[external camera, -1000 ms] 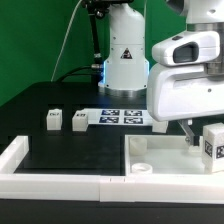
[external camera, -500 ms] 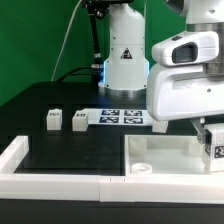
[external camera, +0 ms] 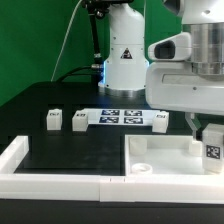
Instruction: Assemble one leg
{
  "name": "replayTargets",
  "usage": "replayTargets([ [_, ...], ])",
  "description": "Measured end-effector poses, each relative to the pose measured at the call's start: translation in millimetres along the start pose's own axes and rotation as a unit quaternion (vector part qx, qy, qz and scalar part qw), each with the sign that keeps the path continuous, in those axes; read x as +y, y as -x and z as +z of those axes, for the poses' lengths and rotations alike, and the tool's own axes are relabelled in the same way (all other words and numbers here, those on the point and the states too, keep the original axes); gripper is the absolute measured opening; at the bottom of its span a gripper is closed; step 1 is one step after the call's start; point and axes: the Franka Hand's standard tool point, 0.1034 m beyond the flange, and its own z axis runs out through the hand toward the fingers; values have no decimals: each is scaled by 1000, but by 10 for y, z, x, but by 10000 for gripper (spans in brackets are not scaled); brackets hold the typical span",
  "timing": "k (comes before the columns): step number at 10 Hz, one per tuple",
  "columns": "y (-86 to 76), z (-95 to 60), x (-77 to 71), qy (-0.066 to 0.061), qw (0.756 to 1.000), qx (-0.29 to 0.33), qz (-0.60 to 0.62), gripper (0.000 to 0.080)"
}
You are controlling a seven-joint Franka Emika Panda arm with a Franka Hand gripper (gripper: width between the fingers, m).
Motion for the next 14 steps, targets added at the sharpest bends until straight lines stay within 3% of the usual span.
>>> replayTargets([
  [2, 9, 4, 17, 5, 991, -1, 134, 291],
  [4, 15, 4, 36, 12, 963, -7, 268, 291],
  [8, 24, 4, 50, 16, 926, -7, 378, 291],
  [9, 29, 8, 47, 16, 937, -8, 350, 291],
  [11, 74, 13, 5, 15, 955, -9, 296, 577],
  [14, 77, 12, -3, 13, 996, -11, 89, 647],
])
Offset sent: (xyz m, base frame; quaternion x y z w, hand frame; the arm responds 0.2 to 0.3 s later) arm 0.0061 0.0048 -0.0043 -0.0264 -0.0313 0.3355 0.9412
